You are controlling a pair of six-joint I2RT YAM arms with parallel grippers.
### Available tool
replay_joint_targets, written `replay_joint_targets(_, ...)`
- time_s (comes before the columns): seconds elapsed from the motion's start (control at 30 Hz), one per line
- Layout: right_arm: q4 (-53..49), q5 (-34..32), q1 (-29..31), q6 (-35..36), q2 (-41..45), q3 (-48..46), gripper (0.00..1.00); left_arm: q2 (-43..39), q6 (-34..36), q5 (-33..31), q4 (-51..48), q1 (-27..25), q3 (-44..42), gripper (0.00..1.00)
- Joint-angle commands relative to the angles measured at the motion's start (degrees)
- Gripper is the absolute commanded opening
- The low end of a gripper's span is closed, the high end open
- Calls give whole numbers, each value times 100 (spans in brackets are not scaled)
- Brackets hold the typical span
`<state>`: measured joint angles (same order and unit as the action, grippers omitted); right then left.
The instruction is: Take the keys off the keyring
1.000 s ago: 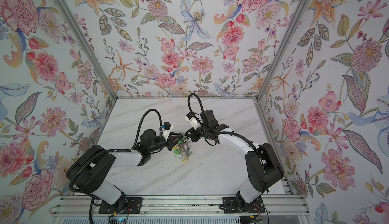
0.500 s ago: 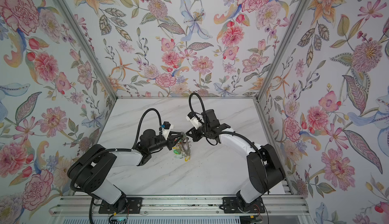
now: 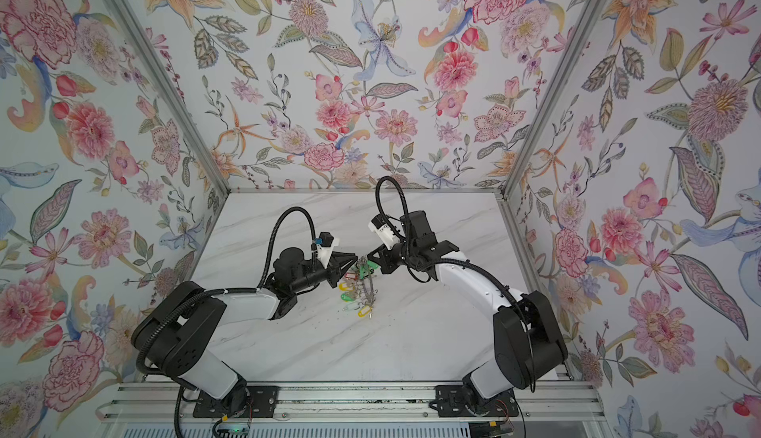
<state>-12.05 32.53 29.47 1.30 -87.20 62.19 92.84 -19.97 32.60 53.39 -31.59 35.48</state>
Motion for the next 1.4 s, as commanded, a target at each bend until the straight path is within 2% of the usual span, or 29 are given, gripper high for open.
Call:
replay_joint_targets(0.0, 50, 179, -37, 126, 259, 67, 3, 1, -14, 120, 335, 48, 125, 17)
replay_joint_targets(0.23, 87, 51, -62, 46, 288, 64, 3, 180, -267, 370, 791, 30, -89, 17)
replay_joint_targets(0.37, 96, 102, -60, 3, 174, 131, 3, 99, -77, 366, 588, -55, -129, 18)
replay_joint_targets(0.5, 154, 109, -81, -41, 142, 128, 3, 194, 301, 404, 120, -128, 1, 10)
replay_joint_targets(0.67, 88, 192, -68, -52, 166, 165, 3, 326, 396, 627, -28, -150, 109, 13)
replay_joint_targets(0.93, 68, 139, -64, -130, 129, 180, 3, 372, 517, 641, -208, -302, 344, 16)
replay_joint_targets(1.37, -1, 333, -29, -103, 128, 176, 3, 347, 634, 502, -360, -337, 411, 9)
